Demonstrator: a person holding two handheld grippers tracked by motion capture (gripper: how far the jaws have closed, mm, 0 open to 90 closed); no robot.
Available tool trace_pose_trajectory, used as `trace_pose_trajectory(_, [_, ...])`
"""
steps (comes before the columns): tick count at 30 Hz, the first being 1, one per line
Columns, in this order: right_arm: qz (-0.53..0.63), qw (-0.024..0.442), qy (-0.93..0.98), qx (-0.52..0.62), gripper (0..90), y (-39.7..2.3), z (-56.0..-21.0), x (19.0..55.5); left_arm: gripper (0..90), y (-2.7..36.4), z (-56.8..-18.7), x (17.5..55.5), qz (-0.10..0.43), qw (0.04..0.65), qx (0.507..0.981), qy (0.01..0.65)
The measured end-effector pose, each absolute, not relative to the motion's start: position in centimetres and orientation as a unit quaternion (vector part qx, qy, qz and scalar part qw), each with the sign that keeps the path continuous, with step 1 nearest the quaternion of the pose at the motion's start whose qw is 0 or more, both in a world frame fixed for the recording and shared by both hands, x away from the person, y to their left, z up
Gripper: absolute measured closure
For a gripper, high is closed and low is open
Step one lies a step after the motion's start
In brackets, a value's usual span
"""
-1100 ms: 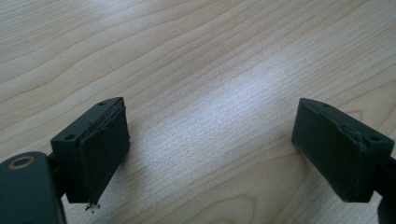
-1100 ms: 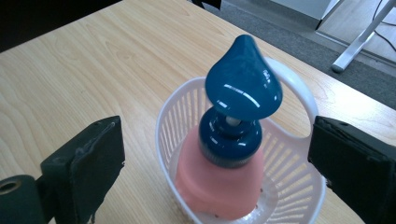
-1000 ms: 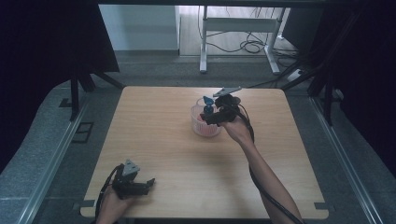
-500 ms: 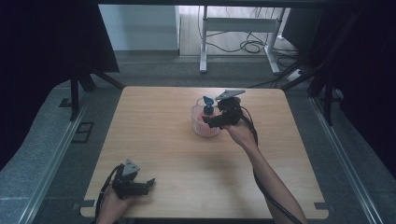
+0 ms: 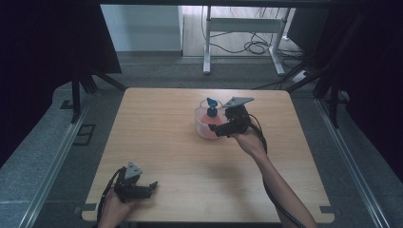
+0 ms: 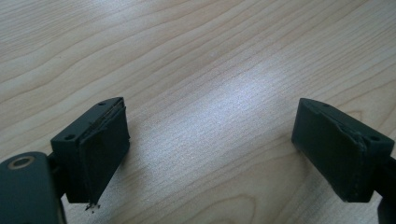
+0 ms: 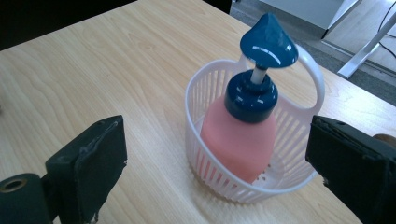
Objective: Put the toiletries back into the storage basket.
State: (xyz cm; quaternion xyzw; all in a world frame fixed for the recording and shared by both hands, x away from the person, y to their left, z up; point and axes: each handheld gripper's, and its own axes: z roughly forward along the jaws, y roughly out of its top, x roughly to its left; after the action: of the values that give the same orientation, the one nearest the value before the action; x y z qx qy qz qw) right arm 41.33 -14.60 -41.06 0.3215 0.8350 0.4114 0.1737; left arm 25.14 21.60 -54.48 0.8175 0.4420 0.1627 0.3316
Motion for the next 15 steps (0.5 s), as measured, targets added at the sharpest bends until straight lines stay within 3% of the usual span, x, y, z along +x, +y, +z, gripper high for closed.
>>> trace_pose_trajectory(15, [0.420, 0.168, 0.835, 0.314, 6.0, -16.3, -41.7, 39.2, 10.7, 21.6, -54.5, 25.1, 0.163, 0.333, 0.816, 0.444])
